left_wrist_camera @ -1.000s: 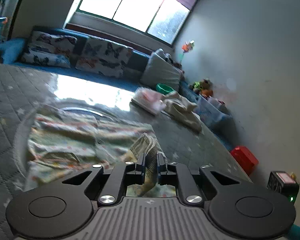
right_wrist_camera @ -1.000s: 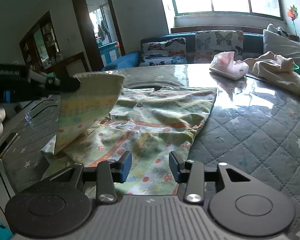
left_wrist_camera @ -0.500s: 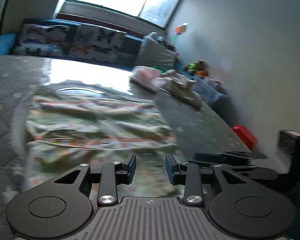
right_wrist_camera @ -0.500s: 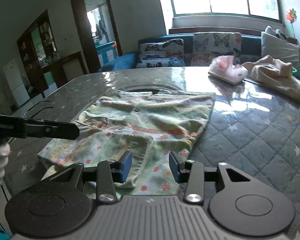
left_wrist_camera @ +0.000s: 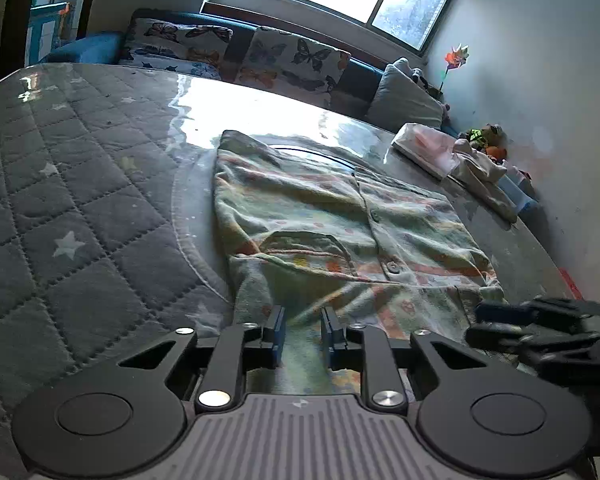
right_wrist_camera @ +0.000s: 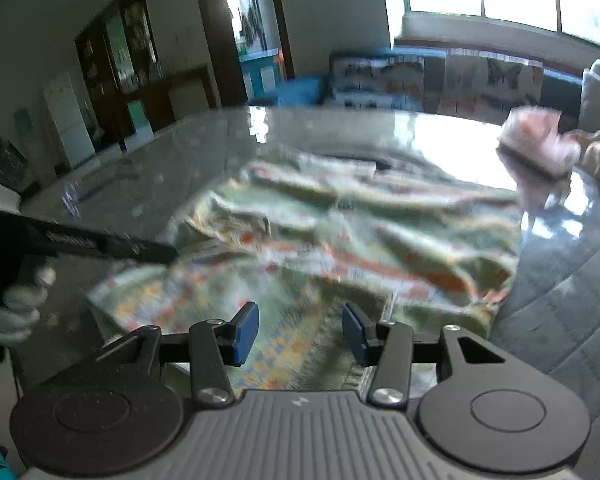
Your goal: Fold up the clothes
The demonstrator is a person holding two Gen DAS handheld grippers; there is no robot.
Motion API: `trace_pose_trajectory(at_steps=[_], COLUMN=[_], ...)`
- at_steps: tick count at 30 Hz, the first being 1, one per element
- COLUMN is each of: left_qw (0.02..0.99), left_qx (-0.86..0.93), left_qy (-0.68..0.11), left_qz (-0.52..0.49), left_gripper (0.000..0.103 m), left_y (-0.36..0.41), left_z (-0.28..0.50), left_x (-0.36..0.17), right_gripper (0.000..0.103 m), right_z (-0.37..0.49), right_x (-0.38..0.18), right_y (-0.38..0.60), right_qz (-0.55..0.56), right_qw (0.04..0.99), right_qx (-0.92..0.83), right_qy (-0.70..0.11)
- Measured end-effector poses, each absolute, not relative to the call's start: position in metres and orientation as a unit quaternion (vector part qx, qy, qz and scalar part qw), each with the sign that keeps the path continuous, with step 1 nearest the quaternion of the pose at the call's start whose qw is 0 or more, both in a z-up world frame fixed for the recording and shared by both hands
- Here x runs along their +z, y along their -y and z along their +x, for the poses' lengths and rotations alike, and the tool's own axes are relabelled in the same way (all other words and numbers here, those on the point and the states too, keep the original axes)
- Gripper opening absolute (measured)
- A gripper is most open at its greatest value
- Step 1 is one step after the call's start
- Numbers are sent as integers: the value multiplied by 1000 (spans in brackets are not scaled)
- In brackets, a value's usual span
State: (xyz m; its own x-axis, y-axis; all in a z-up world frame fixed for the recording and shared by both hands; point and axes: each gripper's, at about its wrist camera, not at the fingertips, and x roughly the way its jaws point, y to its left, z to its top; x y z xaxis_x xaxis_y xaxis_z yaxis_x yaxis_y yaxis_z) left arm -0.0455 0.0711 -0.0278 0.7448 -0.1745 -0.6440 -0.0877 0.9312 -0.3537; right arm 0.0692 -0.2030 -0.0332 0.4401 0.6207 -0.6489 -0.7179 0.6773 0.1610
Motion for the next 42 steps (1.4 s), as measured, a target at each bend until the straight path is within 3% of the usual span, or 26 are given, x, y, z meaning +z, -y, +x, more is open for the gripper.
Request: trace_pose_trajectory(at_steps=[8, 14, 21, 25, 39, 42], left_qw=[929, 924, 931, 934, 941, 944], left_qx=[-45, -36, -54, -77, -71, -55], left_qy=[-330, -361, -343, -337, -323, -319], left_qz=[-164, -125, -115, -92, -72, -71], left_gripper=[22, 23, 24, 30, 36, 44], left_y=[-62, -54, -47, -29, -13, -14], left_z=[-28, -1, -18, -37, -80, -85], left_x=[-7, -28, -19, -16, -30, -32], right_gripper=[48, 48, 52, 54, 61, 62], right_z=[78, 86, 59, 47, 17, 15], right_x=[-28, -35, -24, -32, -38, -42], right_y=[199, 192, 191, 191, 214, 220], right_qz=[-83, -105, -138, -151, -131, -121], right_qw=[849, 847, 840, 839, 873, 878], right_qx=[390, 388, 408, 405, 345, 334], right_qy=[-348, -348, -329, -331, -319, -321])
